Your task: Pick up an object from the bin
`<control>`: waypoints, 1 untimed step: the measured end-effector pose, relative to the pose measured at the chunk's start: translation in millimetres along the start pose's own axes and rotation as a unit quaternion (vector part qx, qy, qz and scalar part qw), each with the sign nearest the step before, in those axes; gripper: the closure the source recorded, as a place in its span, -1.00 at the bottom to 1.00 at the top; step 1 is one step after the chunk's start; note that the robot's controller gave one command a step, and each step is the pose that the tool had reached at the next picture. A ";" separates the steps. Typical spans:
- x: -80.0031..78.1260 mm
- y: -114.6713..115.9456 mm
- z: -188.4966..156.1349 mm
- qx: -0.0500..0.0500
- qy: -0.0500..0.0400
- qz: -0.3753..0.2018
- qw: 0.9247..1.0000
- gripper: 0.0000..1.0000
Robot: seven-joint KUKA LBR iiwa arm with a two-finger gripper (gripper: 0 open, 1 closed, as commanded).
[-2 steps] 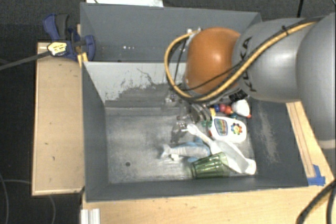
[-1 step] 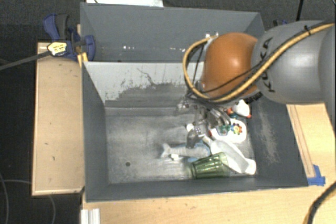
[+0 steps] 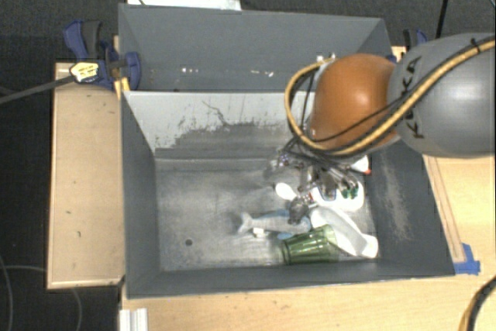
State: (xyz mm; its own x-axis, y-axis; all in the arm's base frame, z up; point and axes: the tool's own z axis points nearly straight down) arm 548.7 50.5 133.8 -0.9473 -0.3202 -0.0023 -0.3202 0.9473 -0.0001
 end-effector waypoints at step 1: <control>1.9 11.2 60.4 0.000 -0.001 0.052 0.999 -1.00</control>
Offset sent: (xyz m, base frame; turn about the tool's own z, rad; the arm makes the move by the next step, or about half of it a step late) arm -0.0061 0.0189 -0.0638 -0.1524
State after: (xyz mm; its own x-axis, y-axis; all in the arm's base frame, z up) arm 543.5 60.6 73.4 -0.9753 -0.2210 -0.0043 -0.2210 0.9753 0.0002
